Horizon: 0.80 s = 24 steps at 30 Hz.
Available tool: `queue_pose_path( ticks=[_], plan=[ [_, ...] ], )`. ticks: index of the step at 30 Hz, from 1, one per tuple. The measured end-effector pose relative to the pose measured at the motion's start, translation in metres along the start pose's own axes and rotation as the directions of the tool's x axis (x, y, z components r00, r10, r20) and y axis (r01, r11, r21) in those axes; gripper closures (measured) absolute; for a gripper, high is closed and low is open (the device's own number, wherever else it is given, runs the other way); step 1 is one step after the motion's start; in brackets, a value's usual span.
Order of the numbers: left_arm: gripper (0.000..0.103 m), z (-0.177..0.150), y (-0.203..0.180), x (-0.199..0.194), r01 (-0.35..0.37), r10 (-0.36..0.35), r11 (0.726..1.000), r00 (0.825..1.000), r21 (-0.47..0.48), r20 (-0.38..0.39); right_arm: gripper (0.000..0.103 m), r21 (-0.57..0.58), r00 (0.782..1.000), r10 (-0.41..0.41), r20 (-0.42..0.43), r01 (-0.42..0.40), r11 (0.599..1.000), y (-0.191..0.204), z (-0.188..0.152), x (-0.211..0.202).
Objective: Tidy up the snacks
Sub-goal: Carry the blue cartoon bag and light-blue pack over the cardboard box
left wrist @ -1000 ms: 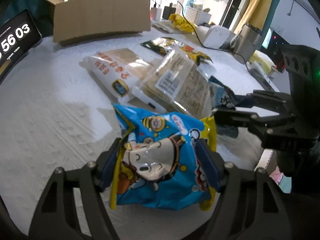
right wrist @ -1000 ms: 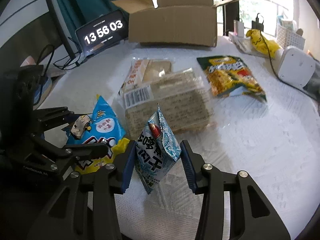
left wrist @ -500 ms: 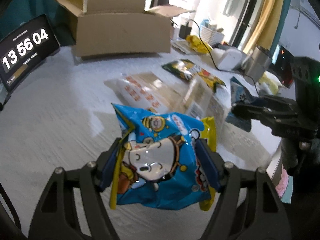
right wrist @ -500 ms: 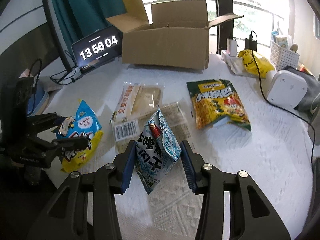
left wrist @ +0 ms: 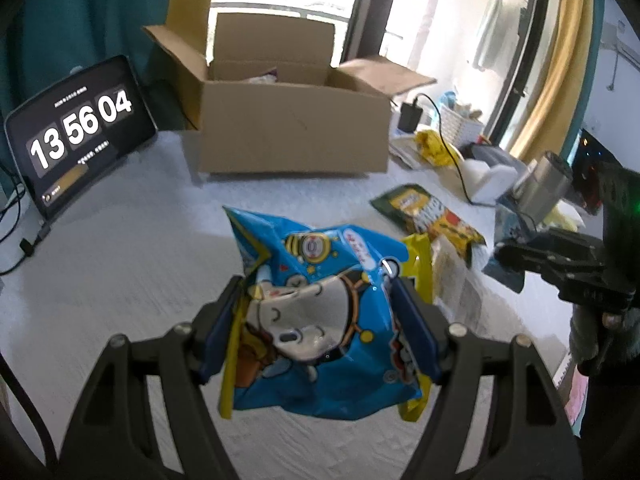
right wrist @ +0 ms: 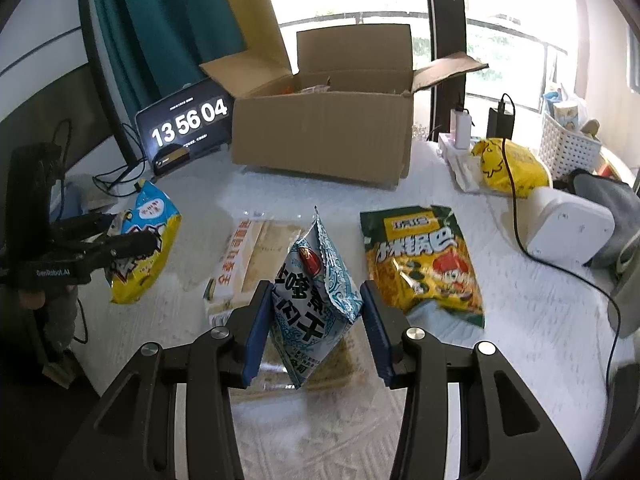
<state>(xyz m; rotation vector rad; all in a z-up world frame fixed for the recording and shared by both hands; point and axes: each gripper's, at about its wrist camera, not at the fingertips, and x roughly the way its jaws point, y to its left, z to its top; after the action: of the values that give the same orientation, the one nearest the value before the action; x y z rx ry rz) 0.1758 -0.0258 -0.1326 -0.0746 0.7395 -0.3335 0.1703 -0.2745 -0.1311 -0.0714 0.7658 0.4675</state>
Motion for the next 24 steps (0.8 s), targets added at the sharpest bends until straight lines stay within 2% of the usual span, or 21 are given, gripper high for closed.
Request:
queue_pose_path(
  ticks=[13, 24],
  plan=[
    [0.028, 0.051, 0.013, -0.002, -0.037, 0.037, 0.999, 0.995, 0.001, 0.098, 0.056, -0.008, 0.996, 0.018, 0.084, -0.017, 1.000, -0.016, 0.048, 0.002],
    [0.028, 0.096, 0.021, -0.003, -0.064, 0.060, 0.998, 0.981, 0.015, 0.186, 0.056, -0.032, 0.986, 0.029, 0.166, -0.024, 0.999, -0.028, 0.087, 0.004]
  ],
)
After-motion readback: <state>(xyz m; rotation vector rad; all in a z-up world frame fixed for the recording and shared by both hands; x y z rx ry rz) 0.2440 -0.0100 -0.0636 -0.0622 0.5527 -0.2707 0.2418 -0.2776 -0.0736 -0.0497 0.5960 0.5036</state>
